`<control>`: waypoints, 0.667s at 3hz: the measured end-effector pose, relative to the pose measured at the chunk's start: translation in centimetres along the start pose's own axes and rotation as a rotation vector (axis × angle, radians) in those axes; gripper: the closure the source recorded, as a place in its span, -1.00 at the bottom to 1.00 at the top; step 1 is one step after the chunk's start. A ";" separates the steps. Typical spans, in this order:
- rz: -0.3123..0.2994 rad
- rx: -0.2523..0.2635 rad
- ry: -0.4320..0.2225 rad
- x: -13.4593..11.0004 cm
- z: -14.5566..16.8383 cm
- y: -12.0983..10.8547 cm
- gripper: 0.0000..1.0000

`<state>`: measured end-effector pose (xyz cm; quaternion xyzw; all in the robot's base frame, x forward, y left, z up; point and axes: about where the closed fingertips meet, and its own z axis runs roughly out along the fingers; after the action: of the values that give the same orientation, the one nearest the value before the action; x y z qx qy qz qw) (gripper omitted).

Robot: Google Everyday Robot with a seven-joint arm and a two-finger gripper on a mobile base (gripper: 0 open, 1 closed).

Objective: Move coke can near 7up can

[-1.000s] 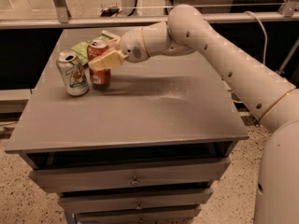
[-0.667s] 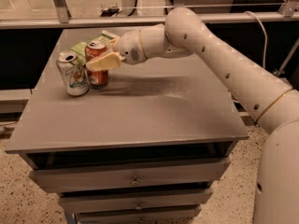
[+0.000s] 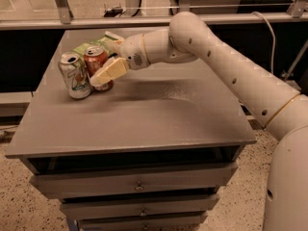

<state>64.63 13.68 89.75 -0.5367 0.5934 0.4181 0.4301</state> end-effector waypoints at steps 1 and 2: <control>-0.003 0.032 0.004 0.0 -1.4 -0.3 -1.00; -0.048 0.213 -0.002 -1.1 -8.9 -3.5 -1.00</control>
Offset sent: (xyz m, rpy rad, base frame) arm 0.0492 -0.1456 0.0611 -0.0206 -0.1766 -0.3194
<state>67.60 5.16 93.20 -0.5016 0.6210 0.3428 0.4952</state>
